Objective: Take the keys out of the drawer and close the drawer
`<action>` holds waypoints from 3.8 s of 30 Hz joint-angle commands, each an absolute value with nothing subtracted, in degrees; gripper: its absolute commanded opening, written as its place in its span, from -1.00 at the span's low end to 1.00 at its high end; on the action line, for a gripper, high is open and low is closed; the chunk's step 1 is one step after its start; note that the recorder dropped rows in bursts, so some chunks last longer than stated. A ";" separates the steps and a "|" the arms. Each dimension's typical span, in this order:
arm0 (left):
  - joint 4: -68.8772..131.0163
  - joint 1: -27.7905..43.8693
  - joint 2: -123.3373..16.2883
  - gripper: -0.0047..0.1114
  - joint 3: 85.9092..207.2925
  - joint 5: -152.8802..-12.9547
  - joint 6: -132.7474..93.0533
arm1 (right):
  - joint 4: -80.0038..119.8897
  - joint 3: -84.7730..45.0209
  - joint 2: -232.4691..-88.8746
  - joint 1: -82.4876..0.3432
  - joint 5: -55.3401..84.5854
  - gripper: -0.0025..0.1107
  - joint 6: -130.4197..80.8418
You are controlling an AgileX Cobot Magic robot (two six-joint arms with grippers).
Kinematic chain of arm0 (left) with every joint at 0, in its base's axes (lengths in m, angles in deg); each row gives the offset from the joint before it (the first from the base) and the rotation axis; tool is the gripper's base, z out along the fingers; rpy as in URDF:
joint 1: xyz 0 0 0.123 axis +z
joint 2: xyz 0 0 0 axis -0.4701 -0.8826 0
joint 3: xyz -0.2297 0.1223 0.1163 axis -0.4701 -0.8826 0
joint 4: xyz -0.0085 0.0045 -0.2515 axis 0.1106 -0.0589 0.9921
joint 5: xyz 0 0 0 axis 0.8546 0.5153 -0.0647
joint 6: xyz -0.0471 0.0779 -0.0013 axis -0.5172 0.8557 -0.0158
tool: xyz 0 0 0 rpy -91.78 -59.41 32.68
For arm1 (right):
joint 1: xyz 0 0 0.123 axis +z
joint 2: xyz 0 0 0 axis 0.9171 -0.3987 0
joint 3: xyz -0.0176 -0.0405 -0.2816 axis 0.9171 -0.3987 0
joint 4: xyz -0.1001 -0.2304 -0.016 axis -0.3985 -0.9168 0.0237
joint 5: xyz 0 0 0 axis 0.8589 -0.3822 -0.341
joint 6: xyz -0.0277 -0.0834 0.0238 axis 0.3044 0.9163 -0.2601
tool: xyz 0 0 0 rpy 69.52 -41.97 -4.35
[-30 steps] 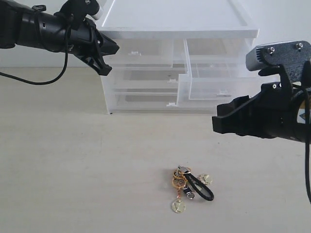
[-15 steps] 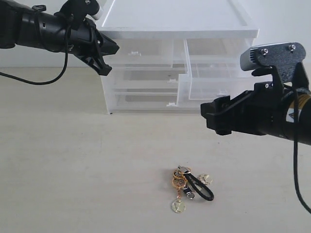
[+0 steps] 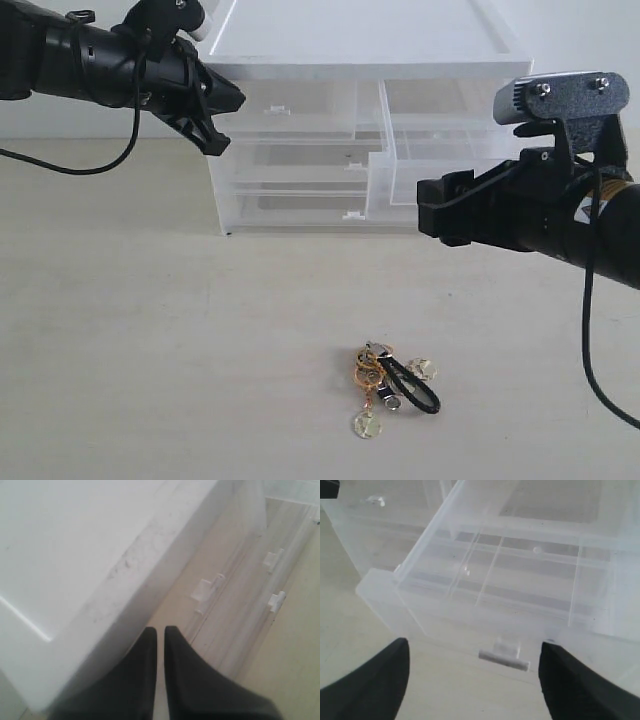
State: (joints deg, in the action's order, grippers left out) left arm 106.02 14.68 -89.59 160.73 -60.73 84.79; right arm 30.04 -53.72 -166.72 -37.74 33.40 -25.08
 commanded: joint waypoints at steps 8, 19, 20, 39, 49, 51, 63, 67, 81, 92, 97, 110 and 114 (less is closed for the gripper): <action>108.25 14.80 -89.08 -0.85 161.58 -64.91 84.51 | 33.06 -53.28 -166.73 -37.99 39.31 0.22 -22.17; 108.25 14.80 -89.08 -0.85 161.58 -64.91 84.51 | 34.41 -52.28 -171.77 -37.99 43.93 0.22 -21.93; 108.25 14.80 -89.08 -0.85 161.58 -64.91 84.51 | 34.39 -51.72 -172.78 -37.99 44.03 0.22 -21.93; 108.25 14.80 -89.08 -0.85 161.58 -64.91 84.51 | 37.46 -40.81 -181.20 -37.99 46.87 0.21 -15.83; 108.25 14.80 -89.08 -0.85 161.58 -65.13 84.51 | 37.86 -37.50 -185.15 -37.99 50.20 0.21 -15.29; 108.25 14.80 -89.08 -0.85 161.58 -65.13 84.51 | 39.13 -36.80 -185.53 -37.99 50.44 0.21 -14.11; 108.25 14.80 -89.08 -0.85 161.58 -65.13 84.51 | 43.57 -34.89 -185.55 -37.99 53.26 0.21 -10.52; 108.25 14.80 -89.08 -0.85 161.58 -65.13 84.51 | 43.67 -33.44 -185.55 -37.99 52.27 0.21 -10.82; 108.25 14.80 -89.08 -0.85 161.58 -65.13 84.51 | 44.04 -33.31 -184.99 -37.99 51.07 0.21 -11.73; 108.25 14.80 -89.08 -0.85 161.58 -65.12 84.62 | 45.58 -34.68 -177.70 -37.99 41.61 -0.87 -8.17; 108.25 14.80 -89.08 -0.85 161.58 -65.12 84.62 | 46.37 -37.40 -172.99 -37.99 37.98 -0.96 -5.54; 108.25 14.80 -89.08 -0.85 161.58 -65.12 84.62 | 54.84 -44.51 -175.87 -40.20 40.06 -0.96 1.45; 108.25 14.80 -89.08 -0.85 161.58 -65.12 84.62 | 54.84 -43.86 -178.17 -42.41 42.67 -0.96 1.45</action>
State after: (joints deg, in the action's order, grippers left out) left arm 106.02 14.68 -89.59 160.73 -60.73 84.79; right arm 54.74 -44.27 -177.10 -40.80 40.55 1.29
